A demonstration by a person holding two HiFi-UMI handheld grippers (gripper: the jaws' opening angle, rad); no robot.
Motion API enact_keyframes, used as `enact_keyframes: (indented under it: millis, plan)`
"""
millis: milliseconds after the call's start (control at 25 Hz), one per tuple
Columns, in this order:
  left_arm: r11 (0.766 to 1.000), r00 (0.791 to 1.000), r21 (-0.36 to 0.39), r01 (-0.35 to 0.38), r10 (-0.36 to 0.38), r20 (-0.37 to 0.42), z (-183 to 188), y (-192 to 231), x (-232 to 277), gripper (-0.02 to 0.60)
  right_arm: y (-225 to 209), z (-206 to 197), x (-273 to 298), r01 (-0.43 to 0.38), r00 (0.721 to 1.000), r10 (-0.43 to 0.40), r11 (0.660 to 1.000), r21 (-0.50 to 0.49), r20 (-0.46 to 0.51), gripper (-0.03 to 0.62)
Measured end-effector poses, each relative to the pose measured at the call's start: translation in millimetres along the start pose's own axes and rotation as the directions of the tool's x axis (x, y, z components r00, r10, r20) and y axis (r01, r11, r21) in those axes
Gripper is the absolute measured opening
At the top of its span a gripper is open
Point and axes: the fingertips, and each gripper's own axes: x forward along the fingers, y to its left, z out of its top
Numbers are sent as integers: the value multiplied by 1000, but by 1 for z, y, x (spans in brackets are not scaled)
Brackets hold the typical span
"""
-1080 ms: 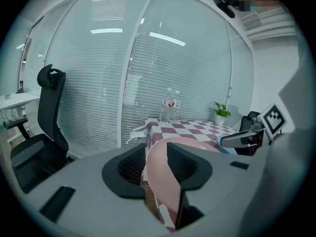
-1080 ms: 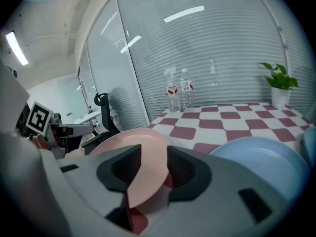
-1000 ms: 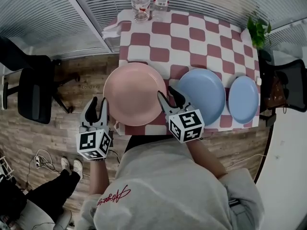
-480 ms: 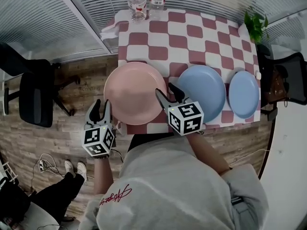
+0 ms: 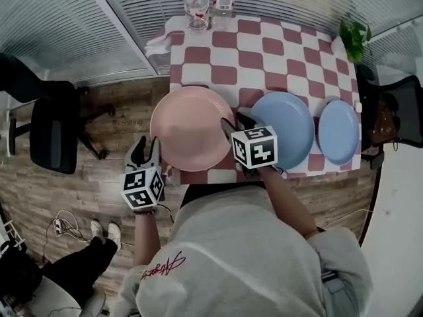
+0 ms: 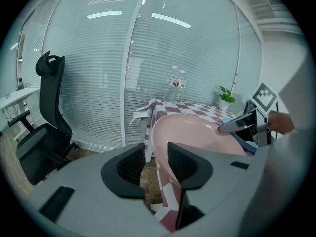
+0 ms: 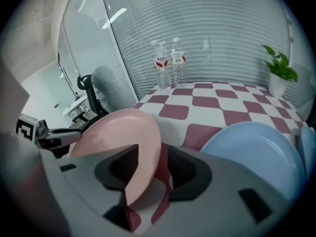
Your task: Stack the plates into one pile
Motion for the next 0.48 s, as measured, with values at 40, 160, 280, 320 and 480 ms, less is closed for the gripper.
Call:
enact_keyframes:
  millis: [40, 160, 280, 320, 480]
  plan:
    - [1000, 1000, 0, 0, 0, -6, -1, 0, 1, 141, -1, 0, 0, -1, 1000, 1, 1000, -2, -8, 182]
    - [1000, 1000, 4, -1, 1, -27, -5, 1, 3, 141, 0, -2, 3, -9, 999, 8, 1000, -23, -43, 144]
    - [1000, 999, 9, 0, 1, -49, -8, 0, 5, 141, 3, -7, 6, -21, 995, 14, 998, -67, -95, 144]
    - [1000, 998, 11, 1, 0, -59, -10, 0, 6, 141, 3, -8, 7, -23, 994, 14, 997, -80, -110, 144]
    - [1000, 995, 23, 11, -8, -99, -17, -5, 8, 141, 6, -11, 9, -31, 990, 14, 993, -117, -140, 144]
